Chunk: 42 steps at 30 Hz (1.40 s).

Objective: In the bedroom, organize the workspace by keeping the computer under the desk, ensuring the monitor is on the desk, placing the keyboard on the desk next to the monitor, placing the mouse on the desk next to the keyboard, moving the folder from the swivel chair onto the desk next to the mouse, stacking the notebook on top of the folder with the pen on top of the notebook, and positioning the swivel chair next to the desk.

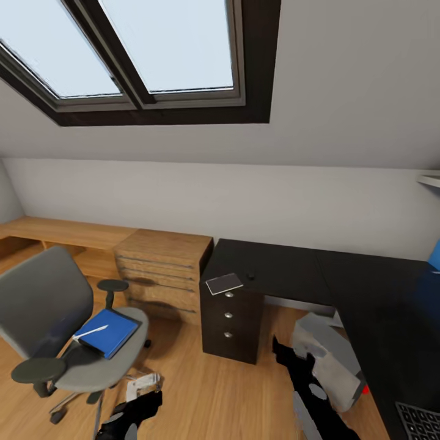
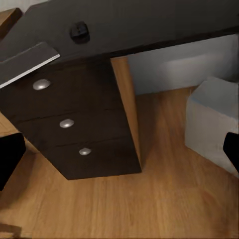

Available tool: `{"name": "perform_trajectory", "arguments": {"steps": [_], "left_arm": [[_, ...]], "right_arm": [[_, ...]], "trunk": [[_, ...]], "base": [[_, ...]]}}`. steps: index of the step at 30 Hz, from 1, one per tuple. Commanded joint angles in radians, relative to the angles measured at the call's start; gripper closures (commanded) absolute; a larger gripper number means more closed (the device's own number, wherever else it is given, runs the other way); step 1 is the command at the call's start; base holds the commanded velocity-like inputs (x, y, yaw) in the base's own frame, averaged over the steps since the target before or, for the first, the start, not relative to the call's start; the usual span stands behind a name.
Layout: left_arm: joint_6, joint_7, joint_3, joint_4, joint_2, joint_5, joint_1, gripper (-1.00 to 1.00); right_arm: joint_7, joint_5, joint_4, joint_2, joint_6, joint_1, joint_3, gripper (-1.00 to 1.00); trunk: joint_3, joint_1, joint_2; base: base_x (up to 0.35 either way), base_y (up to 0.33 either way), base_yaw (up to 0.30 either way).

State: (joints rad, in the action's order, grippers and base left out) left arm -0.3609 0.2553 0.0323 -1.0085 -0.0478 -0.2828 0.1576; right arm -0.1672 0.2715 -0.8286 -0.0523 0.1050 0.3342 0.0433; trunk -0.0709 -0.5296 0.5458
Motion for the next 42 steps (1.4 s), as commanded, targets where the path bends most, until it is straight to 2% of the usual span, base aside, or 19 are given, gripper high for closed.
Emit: {"name": "perform_trajectory", "arguments": {"steps": [1, 2, 3, 4, 5, 7, 9, 10, 13, 17, 19, 28, 42], "left_arm": [[-0.077, 0.011, 0.004, -0.073, -0.001, -0.011, 0.0, -1.0], [-0.11, 0.011, 0.004, -0.104, -0.004, -0.011, 0.0, -1.0], [-0.166, 0.012, 0.006, -0.16, -0.013, -0.011, 0.0, -1.0], [-0.189, 0.012, 0.007, -0.185, -0.02, -0.011, 0.001, -1.0], [-0.226, 0.012, 0.009, -0.228, -0.033, -0.011, 0.001, -1.0], [-0.267, 0.012, 0.011, -0.296, -0.051, -0.01, 0.002, -1.0], [-0.282, 0.011, 0.011, -0.332, -0.058, -0.01, 0.003, -1.0], [-0.298, 0.01, 0.011, -0.369, -0.065, -0.011, 0.005, -1.0], [-0.299, 0.01, 0.009, -0.374, -0.065, -0.011, 0.005, -1.0], [-0.299, 0.01, 0.008, -0.376, -0.065, -0.012, 0.005, -1.0], [-0.299, 0.011, 0.009, -0.374, -0.066, -0.012, 0.005, -1.0], [-0.3, 0.01, 0.008, -0.374, -0.063, -0.013, 0.005, -1.0], [-0.3, 0.01, 0.008, -0.374, -0.063, -0.013, 0.005, -1.0]], "right_arm": [[-0.062, -0.023, -0.096, 0.0, -0.112, 0.002, 0.005, -1.0], [-0.087, -0.039, -0.136, 0.0, -0.17, 0.003, 0.005, -1.0], [-0.127, -0.062, -0.201, -0.001, -0.28, 0.007, 0.006, -1.0], [-0.142, -0.07, -0.225, -0.002, -0.332, 0.011, 0.006, -1.0], [-0.165, -0.082, -0.26, -0.004, -0.425, 0.029, 0.007, -1.0], [-0.19, -0.098, -0.292, -0.011, -0.558, 0.102, 0.007, -1.0], [-0.199, -0.102, -0.28, -0.014, -0.613, 0.163, 0.005, -1.0], [-0.204, -0.104, -0.23, -0.017, -0.661, 0.227, 0.004, -1.0], [-0.199, -0.103, -0.207, -0.018, -0.665, 0.236, 0.002, -1.0], [-0.148, -0.096, -0.137, -0.021, -0.659, 0.241, 0.001, -1.0], [-0.135, -0.086, -0.136, -0.02, -0.655, 0.242, 0.0, -1.0], [-0.13, -0.086, -0.135, -0.018, -0.656, 0.241, 0.0, -1.0], [-0.129, -0.092, -0.136, -0.015, -0.653, 0.241, 0.001, -1.0]], "trunk": [[0.001, 0.003, -0.006], [0.001, 0.003, -0.006], [0.001, 0.003, -0.006], [0.001, 0.003, -0.006], [0.001, 0.003, -0.006], [0.001, 0.003, -0.006], [0.001, 0.003, -0.006], [0.001, 0.003, -0.006], [0.001, 0.003, -0.006], [0.001, 0.003, -0.006], [0.001, 0.003, -0.006], [0.001, 0.003, -0.006], [0.001, 0.003, -0.006]], "base": [[0.339, 0.0, 0.0], [0.339, 0.0, 0.0], [0.339, 0.0, 0.0], [0.339, 0.0, 0.0], [0.339, 0.0, 0.0], [0.339, 0.0, 0.0], [0.339, 0.0, 0.0], [0.339, 0.0, 0.0], [0.339, 0.0, 0.0], [0.339, 0.0, 0.0], [0.339, 0.0, 0.0], [0.339, 0.0, 0.003], [0.339, 0.0, 0.101]]}}
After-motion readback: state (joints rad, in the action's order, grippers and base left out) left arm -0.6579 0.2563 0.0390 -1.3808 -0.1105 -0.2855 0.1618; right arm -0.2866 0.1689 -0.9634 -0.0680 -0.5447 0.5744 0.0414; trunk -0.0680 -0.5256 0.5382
